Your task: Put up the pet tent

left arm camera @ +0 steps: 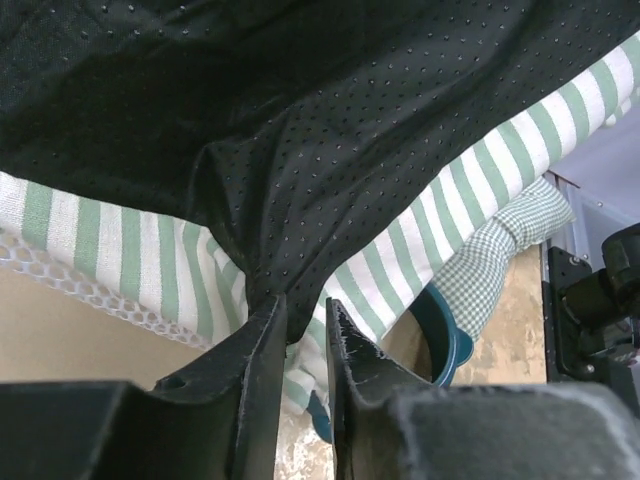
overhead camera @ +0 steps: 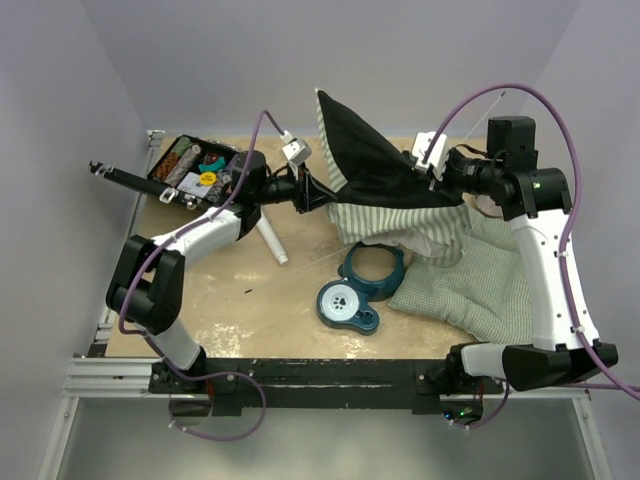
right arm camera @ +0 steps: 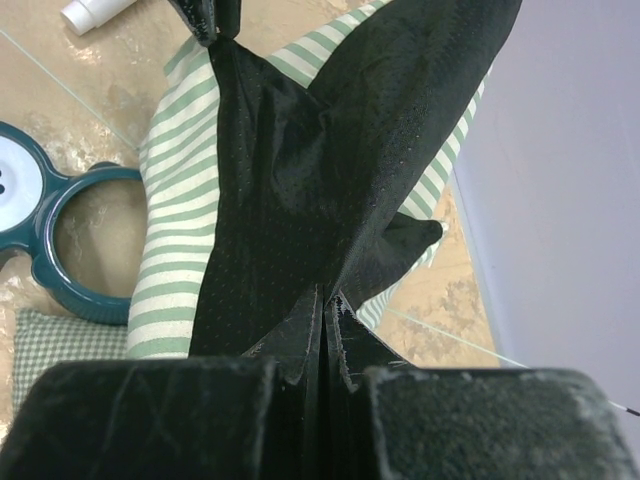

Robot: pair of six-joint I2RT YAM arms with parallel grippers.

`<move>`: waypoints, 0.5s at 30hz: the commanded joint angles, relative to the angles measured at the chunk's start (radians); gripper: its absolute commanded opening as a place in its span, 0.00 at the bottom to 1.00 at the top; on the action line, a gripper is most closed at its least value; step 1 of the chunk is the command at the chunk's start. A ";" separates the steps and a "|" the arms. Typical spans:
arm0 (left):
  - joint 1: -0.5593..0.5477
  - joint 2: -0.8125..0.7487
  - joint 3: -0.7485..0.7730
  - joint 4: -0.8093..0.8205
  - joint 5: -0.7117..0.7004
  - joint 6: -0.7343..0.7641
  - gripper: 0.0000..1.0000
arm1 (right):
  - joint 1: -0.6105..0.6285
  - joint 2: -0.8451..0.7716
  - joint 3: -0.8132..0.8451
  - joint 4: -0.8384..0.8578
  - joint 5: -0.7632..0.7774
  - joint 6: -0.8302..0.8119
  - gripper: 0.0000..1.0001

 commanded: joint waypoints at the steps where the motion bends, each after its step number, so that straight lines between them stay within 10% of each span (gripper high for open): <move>1: -0.007 0.018 0.031 0.052 0.042 0.010 0.22 | 0.002 -0.015 0.007 0.037 -0.031 0.027 0.00; 8: -0.006 -0.005 -0.009 -0.009 -0.027 0.068 0.55 | 0.002 -0.018 -0.004 0.036 -0.036 0.024 0.00; 15: -0.007 0.066 0.035 -0.043 -0.019 0.078 0.43 | 0.002 -0.013 -0.009 0.043 -0.039 0.033 0.00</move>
